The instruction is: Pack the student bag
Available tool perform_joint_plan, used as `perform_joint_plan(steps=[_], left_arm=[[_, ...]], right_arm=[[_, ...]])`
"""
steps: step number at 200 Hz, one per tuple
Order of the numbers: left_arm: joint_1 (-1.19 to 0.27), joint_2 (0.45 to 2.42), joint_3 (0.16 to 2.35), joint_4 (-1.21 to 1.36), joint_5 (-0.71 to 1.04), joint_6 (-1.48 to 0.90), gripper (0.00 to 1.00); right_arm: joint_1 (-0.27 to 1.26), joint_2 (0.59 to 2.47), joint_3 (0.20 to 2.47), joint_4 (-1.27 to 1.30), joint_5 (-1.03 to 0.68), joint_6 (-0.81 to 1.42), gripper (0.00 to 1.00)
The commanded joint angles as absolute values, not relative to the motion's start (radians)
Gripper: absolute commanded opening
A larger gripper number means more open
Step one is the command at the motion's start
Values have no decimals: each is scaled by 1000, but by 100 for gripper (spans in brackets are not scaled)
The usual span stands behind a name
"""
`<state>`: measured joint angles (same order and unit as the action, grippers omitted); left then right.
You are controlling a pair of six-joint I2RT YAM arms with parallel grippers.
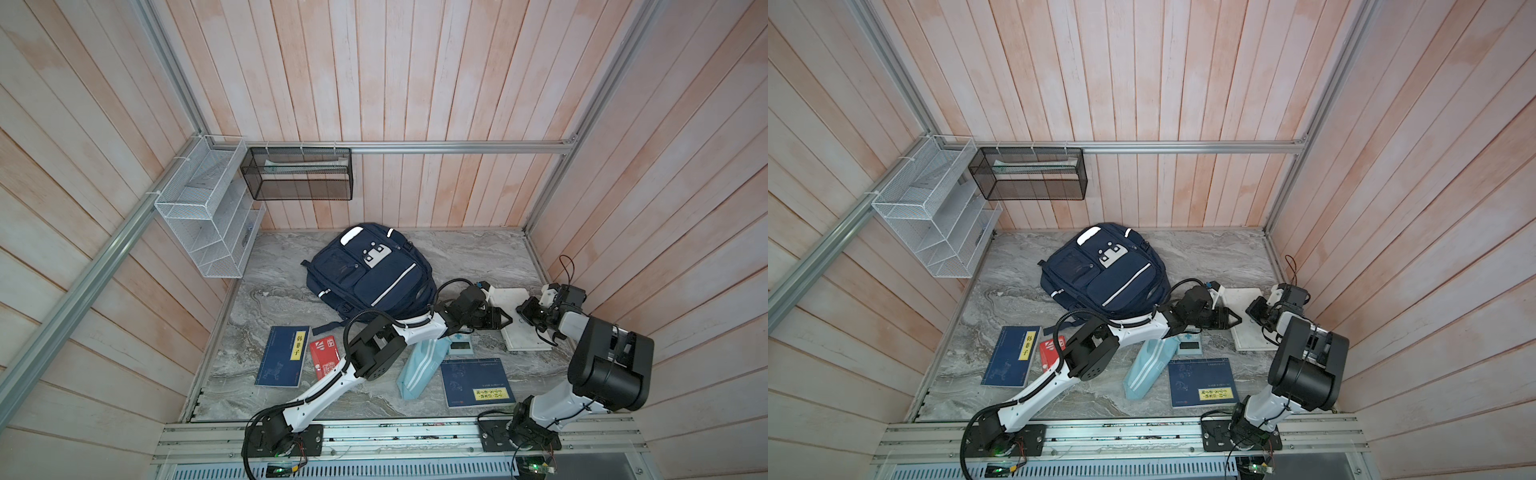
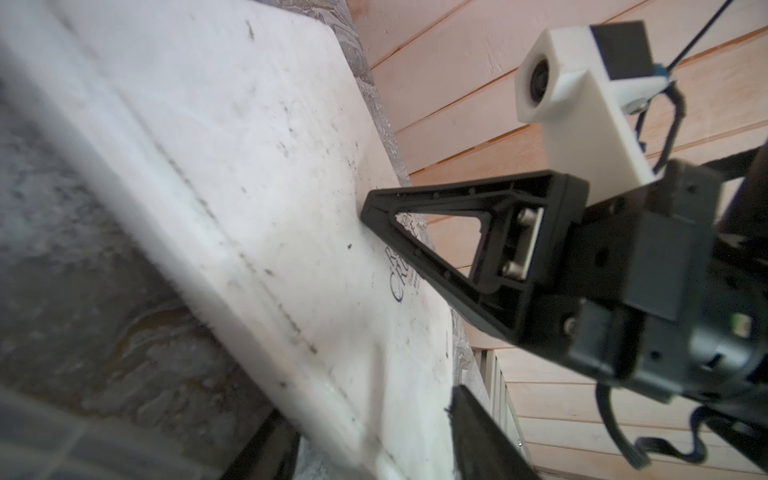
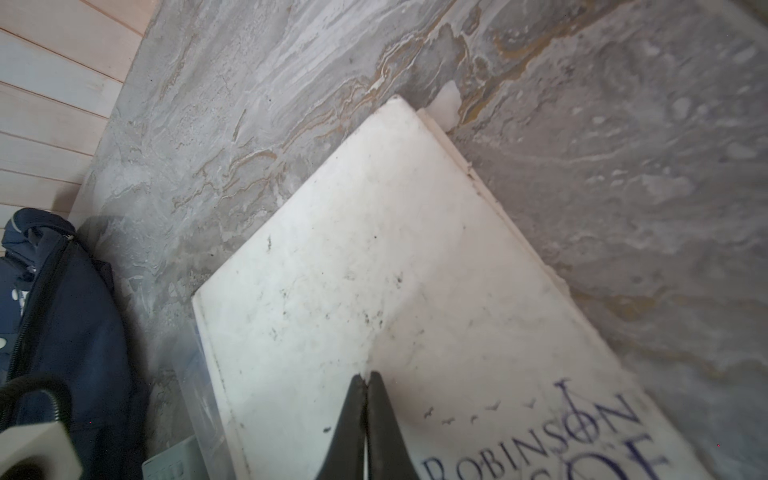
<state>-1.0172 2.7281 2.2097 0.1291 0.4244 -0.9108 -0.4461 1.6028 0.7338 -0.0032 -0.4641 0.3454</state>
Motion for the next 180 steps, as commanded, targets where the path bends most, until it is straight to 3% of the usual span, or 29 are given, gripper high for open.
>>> perform_joint_plan(steps=[1, 26, 49, 73, 122, 180], left_arm=[[-1007, 2700, 2216, 289, 394, -893, 57], [-999, 2713, 2209, 300, 410, -919, 61], [-994, 2713, 2195, 303, 409, -917, 61], [-992, 2712, 2192, 311, 411, -917, 61], [-989, 2729, 2205, 304, 419, -933, 61], [-977, 2783, 2257, 297, 447, -986, 67]], right_arm=[[-434, 1628, 726, -115, -403, 344, 10], [-433, 1597, 746, -120, -324, 354, 27], [-434, 1589, 809, -163, -198, 347, 49], [-456, 1631, 865, -197, -110, 327, 58], [-465, 1723, 913, -235, -107, 296, 67], [-468, 1762, 860, -172, -448, 314, 61]])
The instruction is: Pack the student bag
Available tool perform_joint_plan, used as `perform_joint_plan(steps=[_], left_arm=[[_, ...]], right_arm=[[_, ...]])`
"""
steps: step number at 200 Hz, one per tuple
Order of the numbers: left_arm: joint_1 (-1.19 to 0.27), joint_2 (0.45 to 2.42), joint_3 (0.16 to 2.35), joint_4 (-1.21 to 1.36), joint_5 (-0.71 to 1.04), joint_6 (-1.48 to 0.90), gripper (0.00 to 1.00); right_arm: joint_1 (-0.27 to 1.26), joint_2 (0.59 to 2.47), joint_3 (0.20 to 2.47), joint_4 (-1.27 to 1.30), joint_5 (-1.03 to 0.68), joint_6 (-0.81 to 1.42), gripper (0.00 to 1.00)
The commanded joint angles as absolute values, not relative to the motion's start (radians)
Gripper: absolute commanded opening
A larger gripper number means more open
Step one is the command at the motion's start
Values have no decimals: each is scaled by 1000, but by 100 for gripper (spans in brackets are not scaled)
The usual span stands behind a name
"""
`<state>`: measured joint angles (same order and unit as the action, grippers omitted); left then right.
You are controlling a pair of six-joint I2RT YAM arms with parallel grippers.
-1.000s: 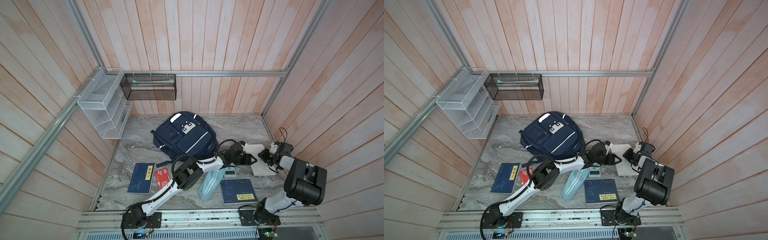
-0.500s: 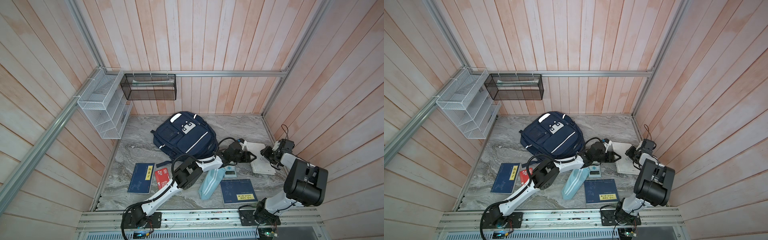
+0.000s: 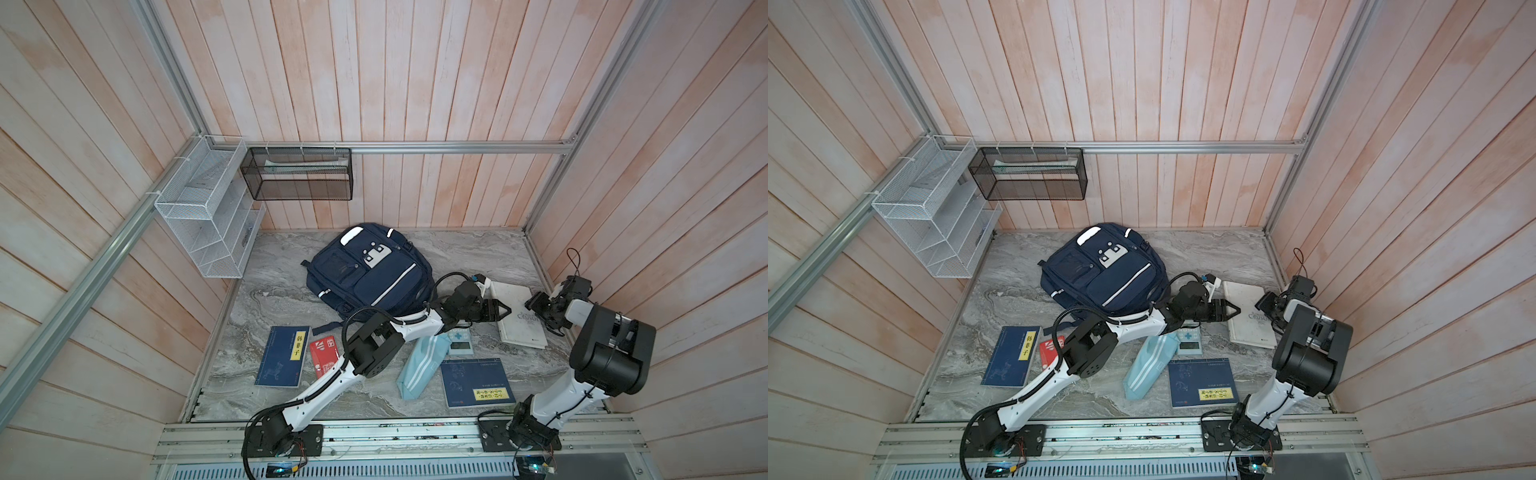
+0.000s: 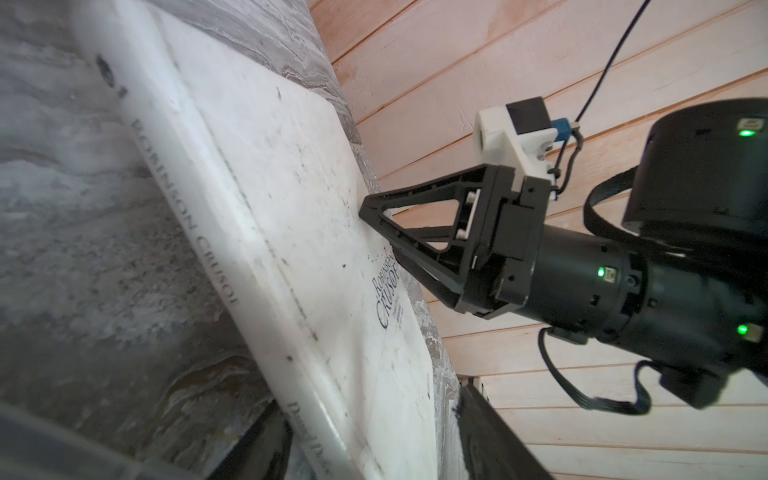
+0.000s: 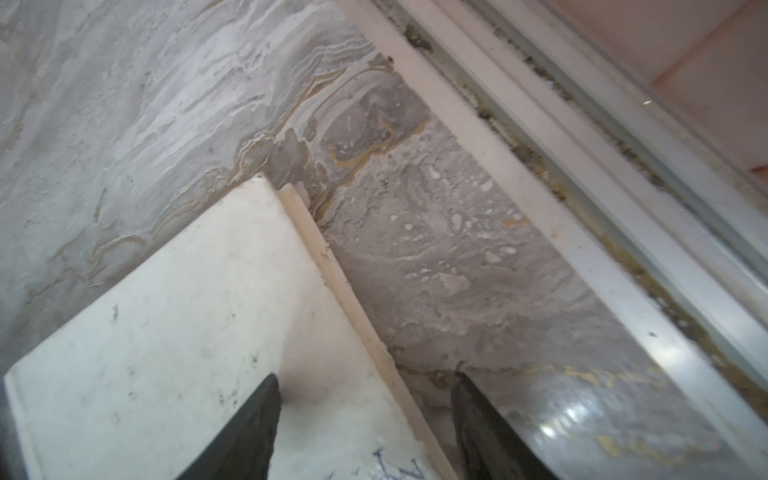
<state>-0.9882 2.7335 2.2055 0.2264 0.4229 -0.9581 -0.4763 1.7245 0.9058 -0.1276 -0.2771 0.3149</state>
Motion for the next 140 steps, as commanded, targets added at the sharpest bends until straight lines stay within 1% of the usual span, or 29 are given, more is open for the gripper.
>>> perform_joint_plan(steps=[1, 13, 33, 52, 67, 83, 89, 94, 101, 114, 124, 140], left_arm=[[-977, 2784, 2258, 296, 448, -987, 67], [-977, 2792, 2282, 283, 452, -985, 67], [-977, 2795, 2301, 266, 448, -976, 68], [-977, 2790, 2309, 249, 449, -969, 67], [-977, 2778, 2300, 242, 451, -957, 59], [-976, 2764, 2301, 231, 460, -942, 46], [-976, 2758, 2304, 226, 463, -938, 39], [-976, 2754, 2304, 223, 463, -933, 35], [-976, 2747, 2304, 217, 465, -928, 24], [-976, 2731, 2303, 211, 471, -925, 12], [-973, 2715, 2302, 206, 482, -924, 0], [-967, 2669, 2296, 194, 490, -905, 0]], right_arm=[[-468, 1761, 858, -169, -453, 315, 61], [-466, 1755, 833, -141, -518, 324, 58], [-467, 1759, 810, -117, -574, 333, 52], [-467, 1763, 792, -77, -627, 349, 51], [-467, 1744, 790, -70, -614, 351, 50], [-466, 1704, 781, -65, -593, 354, 50], [-466, 1689, 778, -68, -578, 353, 50], [-467, 1678, 778, -72, -564, 352, 50], [-468, 1663, 774, -69, -548, 351, 50], [-469, 1644, 767, -65, -533, 353, 50], [-468, 1631, 760, -61, -527, 356, 53], [-475, 1591, 738, -34, -508, 366, 63]])
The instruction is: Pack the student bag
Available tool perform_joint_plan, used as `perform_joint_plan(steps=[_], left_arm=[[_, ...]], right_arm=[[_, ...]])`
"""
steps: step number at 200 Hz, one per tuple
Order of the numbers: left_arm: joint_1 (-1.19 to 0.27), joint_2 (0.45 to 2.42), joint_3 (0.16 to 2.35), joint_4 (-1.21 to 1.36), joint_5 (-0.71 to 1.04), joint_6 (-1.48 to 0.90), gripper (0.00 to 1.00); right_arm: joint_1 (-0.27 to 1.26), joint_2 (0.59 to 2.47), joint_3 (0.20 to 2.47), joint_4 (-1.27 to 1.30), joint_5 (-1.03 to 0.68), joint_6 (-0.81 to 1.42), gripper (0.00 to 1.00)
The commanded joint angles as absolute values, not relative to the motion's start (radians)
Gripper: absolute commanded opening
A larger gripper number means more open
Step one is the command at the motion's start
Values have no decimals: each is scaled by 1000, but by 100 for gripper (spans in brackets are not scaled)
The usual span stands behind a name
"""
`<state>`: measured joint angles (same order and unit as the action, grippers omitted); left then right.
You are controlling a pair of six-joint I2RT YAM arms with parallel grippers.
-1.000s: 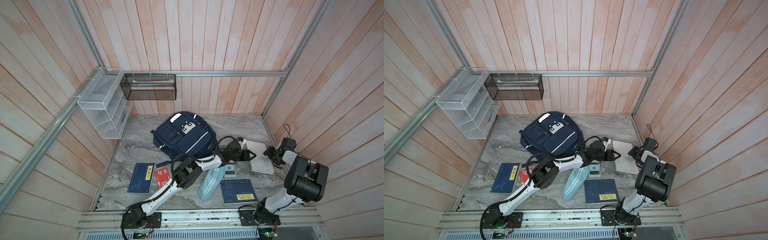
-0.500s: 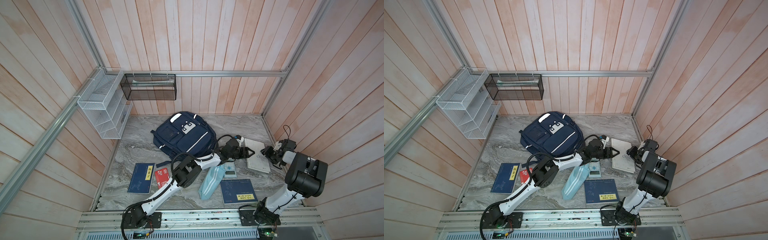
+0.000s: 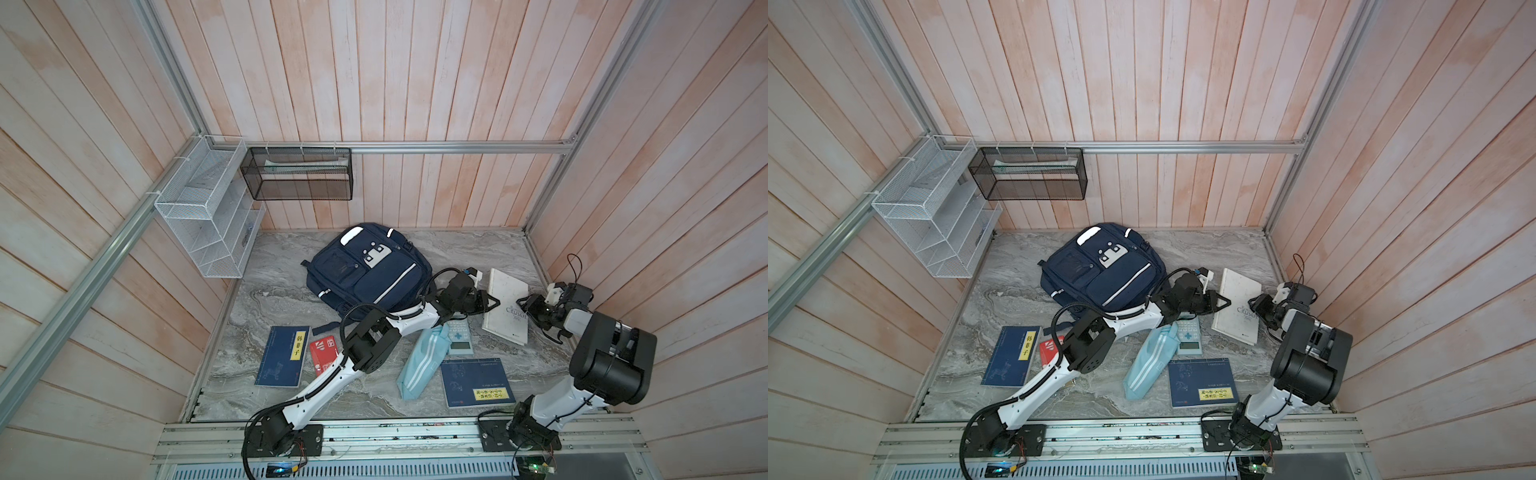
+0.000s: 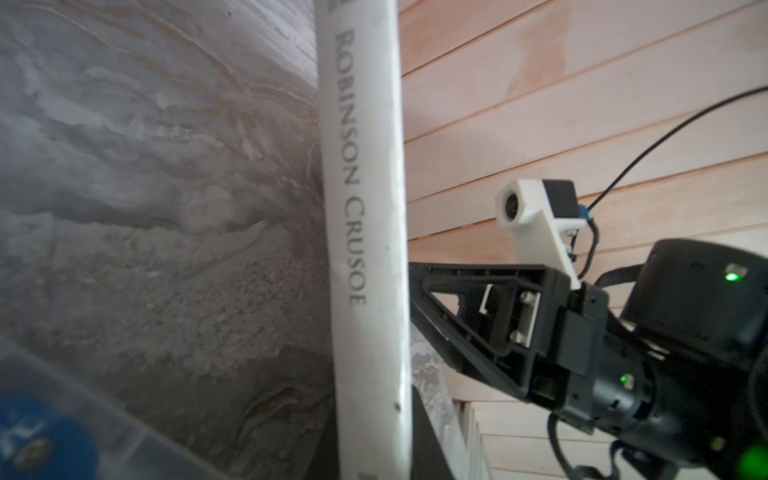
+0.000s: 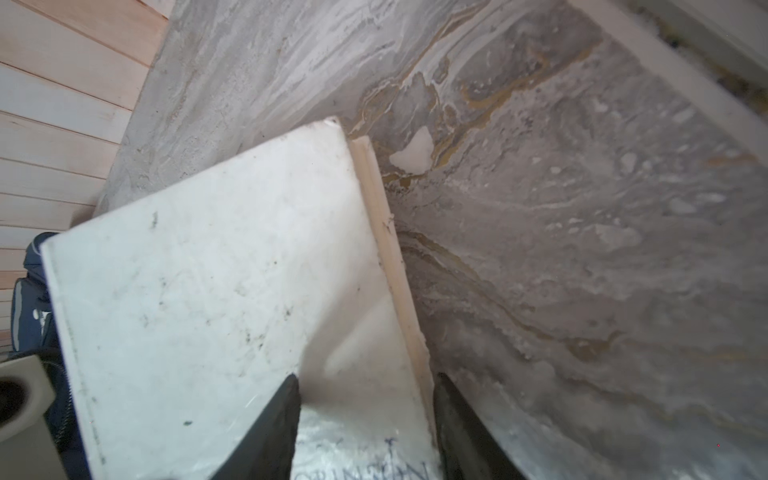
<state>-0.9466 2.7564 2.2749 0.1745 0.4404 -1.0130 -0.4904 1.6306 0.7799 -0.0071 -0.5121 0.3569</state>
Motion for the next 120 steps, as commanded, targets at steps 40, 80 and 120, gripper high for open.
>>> perform_joint_plan(steps=[40, 80, 120], left_arm=[[-902, 2435, 2133, 237, 513, -887, 0], [-827, 2179, 1834, 416, 574, -941, 0], [-778, 2030, 1596, 538, 634, -990, 0]], right_arm=[[-478, 1381, 682, 41, -543, 367, 85], [-470, 1253, 586, 329, -877, 517, 88], [-236, 1278, 673, 438, -994, 526, 88]])
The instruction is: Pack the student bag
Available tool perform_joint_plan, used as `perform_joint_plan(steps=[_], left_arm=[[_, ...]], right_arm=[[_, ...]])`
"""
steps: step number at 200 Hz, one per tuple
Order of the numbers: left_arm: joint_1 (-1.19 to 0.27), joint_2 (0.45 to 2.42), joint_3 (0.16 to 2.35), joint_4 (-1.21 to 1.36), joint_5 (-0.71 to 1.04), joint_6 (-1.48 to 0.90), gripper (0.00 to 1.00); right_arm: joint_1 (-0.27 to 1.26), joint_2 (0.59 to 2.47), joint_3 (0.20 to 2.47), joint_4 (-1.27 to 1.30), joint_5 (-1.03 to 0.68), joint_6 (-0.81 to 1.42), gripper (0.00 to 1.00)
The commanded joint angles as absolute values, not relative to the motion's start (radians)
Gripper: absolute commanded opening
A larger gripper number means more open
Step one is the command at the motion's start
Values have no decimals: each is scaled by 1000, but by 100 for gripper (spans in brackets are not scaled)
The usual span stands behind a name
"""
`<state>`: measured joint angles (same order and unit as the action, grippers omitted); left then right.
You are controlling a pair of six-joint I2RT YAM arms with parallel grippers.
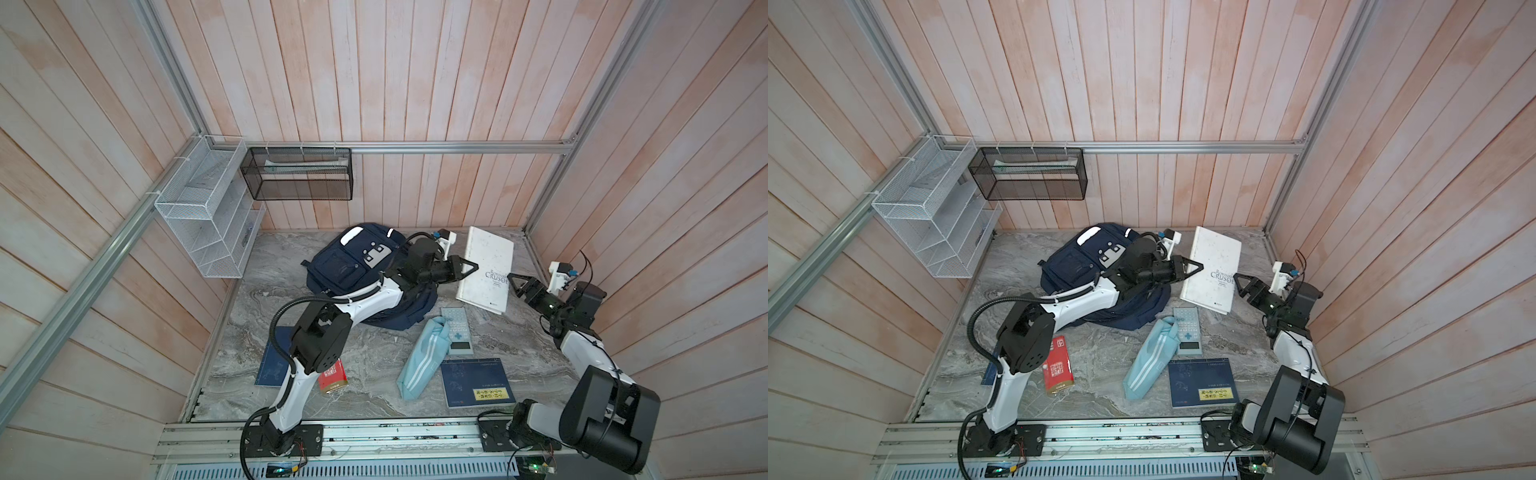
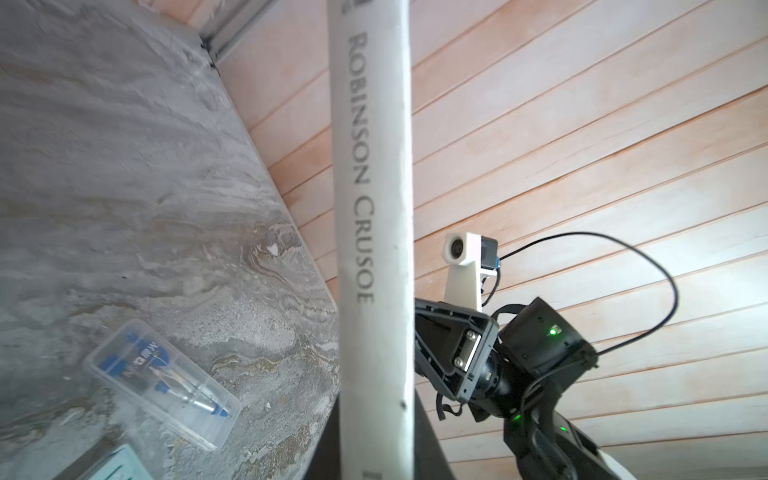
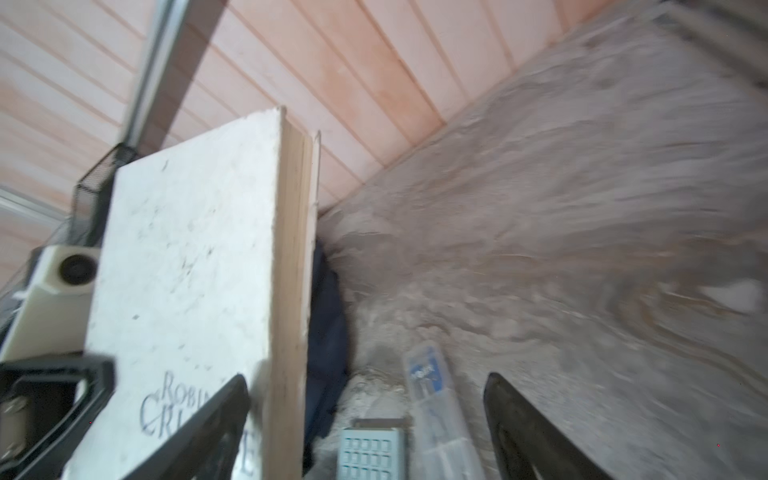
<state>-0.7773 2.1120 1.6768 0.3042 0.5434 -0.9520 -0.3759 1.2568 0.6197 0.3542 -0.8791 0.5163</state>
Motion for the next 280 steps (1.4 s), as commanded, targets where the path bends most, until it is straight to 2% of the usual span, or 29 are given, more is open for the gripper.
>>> perform_joint_plan(steps=[1, 29, 54, 68, 79, 87, 95, 120, 141, 173, 209, 245, 280], left_arm=[[-777, 2028, 1592, 540, 636, -990, 0], [-757, 1969, 1461, 650, 647, -1028, 0], [-746, 1927, 1393, 668, 644, -1029, 0], [-740, 1914, 1368, 661, 644, -1020, 0], [-734, 1912, 1356, 641, 647, -1011, 0], [-728, 1909, 1342, 640, 647, -1005, 7], [-721, 1903, 1327, 626, 640, -993, 14], [-691, 1878, 1276, 586, 603, -958, 37], [-662, 1858, 1261, 494, 589, -909, 64], [-600, 1768, 1193, 298, 451, -793, 85], [-547, 1781, 1235, -42, 317, -567, 86], [-546, 1858, 1290, -226, 269, -412, 77], [-622, 1973, 1429, -413, 11, -295, 79]], right_arm=[[-229, 1279, 676, 438, -990, 525, 88], [-112, 1332, 716, 525, -984, 572, 83], [-93, 1396, 712, 654, -1049, 656, 67], [-82, 1412, 701, 709, -1061, 689, 50], [-66, 1419, 702, 716, -1063, 687, 31], [-56, 1421, 706, 705, -1062, 675, 13], [-46, 1423, 707, 699, -1059, 668, 0], [-42, 1429, 701, 723, -1045, 689, 0], [-42, 1425, 704, 750, -1039, 714, 0], [-48, 1362, 713, 640, -909, 668, 0], [-96, 1297, 707, 527, -790, 656, 0], [-114, 1248, 709, 393, -753, 573, 0], [-113, 1236, 706, 325, -732, 512, 0]])
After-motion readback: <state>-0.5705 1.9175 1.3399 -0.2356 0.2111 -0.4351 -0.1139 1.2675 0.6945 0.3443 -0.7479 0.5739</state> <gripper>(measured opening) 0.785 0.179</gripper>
